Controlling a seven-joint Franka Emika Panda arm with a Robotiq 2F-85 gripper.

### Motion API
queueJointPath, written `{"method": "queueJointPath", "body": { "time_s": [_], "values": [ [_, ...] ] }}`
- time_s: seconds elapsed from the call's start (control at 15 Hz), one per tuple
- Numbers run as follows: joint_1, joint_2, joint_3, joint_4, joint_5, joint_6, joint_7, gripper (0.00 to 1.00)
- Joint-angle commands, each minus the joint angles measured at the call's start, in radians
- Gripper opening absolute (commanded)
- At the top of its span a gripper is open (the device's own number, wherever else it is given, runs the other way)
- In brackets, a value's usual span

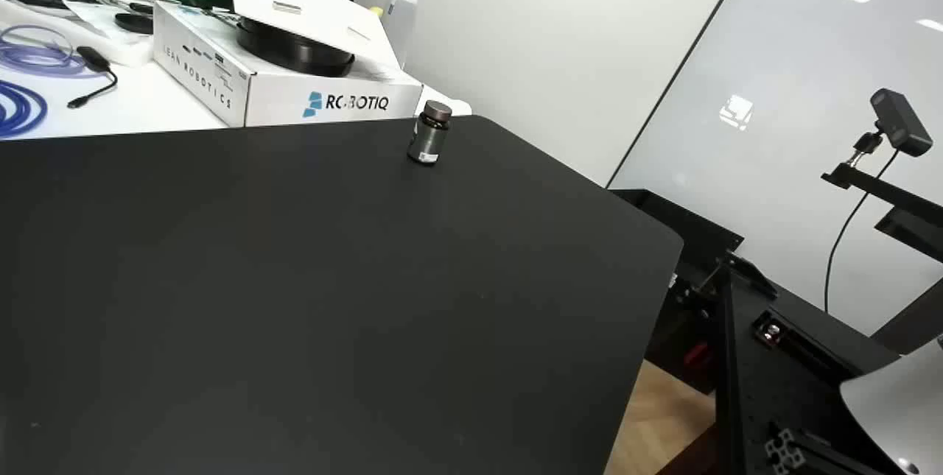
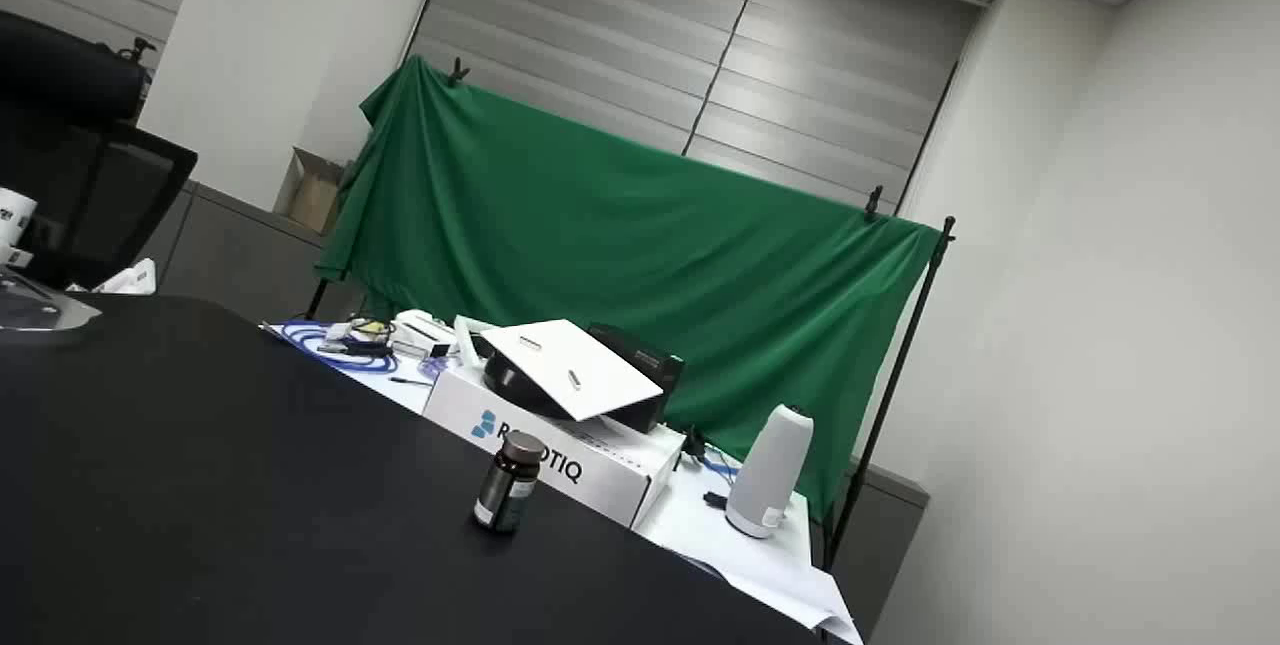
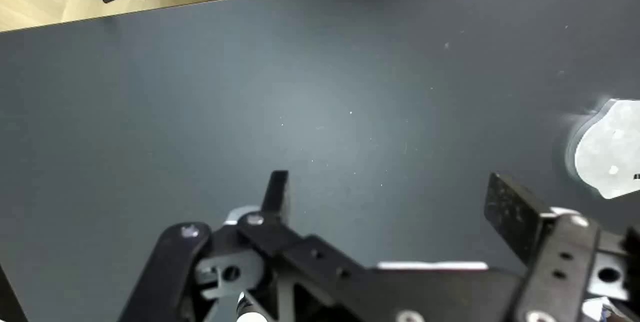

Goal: Move the bottle to the right side of the table

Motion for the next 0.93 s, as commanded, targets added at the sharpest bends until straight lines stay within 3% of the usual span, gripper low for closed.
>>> {"method": "queueJointPath", "body": {
  "time_s": [0.0, 0.53, 0.87],
  "values": [
    [0.002, 0.001, -0.002, 0.002, -0.001, -0.001, 0.001, 1.0],
    [0.002, 0.0, -0.002, 0.002, -0.001, 0.0, 0.001, 1.0],
    [-0.047, 0.095, -0.061, 0.071, -0.104, 0.13, -0.102, 1.0]
  ]
}}
